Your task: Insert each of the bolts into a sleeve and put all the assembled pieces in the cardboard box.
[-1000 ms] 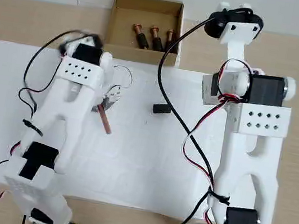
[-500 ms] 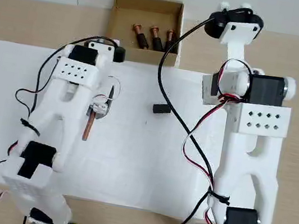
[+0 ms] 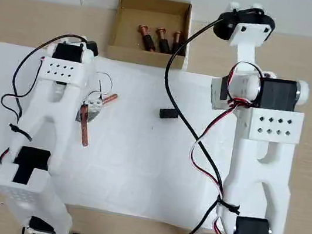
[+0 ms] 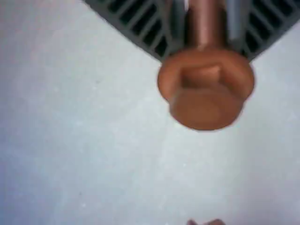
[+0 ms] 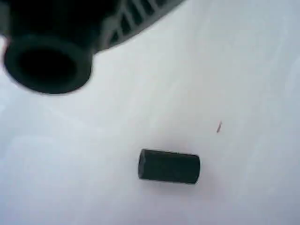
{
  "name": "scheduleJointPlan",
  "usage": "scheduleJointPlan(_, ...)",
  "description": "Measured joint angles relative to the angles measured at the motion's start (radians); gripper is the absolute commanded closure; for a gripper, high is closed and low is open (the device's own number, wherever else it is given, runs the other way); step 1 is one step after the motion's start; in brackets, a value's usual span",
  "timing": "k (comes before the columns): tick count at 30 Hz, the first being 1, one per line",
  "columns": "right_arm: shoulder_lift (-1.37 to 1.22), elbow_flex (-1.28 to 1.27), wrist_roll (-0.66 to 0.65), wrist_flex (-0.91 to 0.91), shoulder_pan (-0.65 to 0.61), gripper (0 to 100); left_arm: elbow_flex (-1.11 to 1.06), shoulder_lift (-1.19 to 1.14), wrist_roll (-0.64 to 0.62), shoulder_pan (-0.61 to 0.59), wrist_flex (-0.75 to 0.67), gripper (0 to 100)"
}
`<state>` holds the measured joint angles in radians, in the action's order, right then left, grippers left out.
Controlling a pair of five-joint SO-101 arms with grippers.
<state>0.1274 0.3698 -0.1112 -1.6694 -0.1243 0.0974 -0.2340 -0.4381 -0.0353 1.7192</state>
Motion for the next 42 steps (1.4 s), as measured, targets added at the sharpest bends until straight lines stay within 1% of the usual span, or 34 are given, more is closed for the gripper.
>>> scheduleJointPlan(2,0.043,0.0,0.0,0.0,0.0,99.5,0.0,0.0,0.006,0.0,0.002,99)
scheduleJointPlan(6,0.203,0.0,0.0,0.0,0.0,99.5,0.005,0.0,0.132,0.0,0.006,99)
scheduleJointPlan(9,0.341,0.0,0.0,-0.002,0.0,99.5,0.032,0.0,0.164,0.008,0.006,99)
scheduleJointPlan(12,0.471,-0.011,0.0,-0.002,0.0,99.5,0.051,0.0,0.164,0.032,0.006,99)
scheduleJointPlan(15,0.595,-0.095,0.0,-0.002,0.0,99.5,0.051,0.058,0.087,0.068,0.006,99)
scheduleJointPlan(17,0.677,-0.189,0.0,-0.002,0.0,99.5,0.051,0.138,0.072,0.109,0.008,99)
scheduleJointPlan(21,0.83,-0.407,0.0,0.012,0.0,99.5,0.051,0.334,0.08,0.21,-0.005,99)
scheduleJointPlan(24,0.913,-0.589,0.0,0.092,0.0,99.5,0.052,0.462,0.084,0.252,-0.064,99)
scheduleJointPlan(26,0.942,-0.713,0.0,0.176,-0.005,99.5,0.052,0.517,0.084,0.267,-0.11,99)
scheduleJointPlan(28,0.979,-0.841,0.002,0.279,-0.044,99.5,0.052,0.549,0.084,0.275,-0.16,99)
scheduleJointPlan(31,1.036,-1.0,0.048,0.422,-0.149,99.5,0.021,0.568,0.08,0.276,-0.247,99)
scheduleJointPlan(35,1.099,-1.172,0.092,0.575,-0.278,99.5,-0.018,0.569,0.015,0.276,-0.353,99)
scheduleJointPlan(37,1.128,-1.246,0.097,0.626,-0.307,99.5,-0.018,0.569,0.005,0.293,-0.382,99)
scheduleJointPlan(42,1.218,-1.435,0.1,0.74,-0.347,99.5,-0.025,0.569,0.009,0.345,-0.399,99)
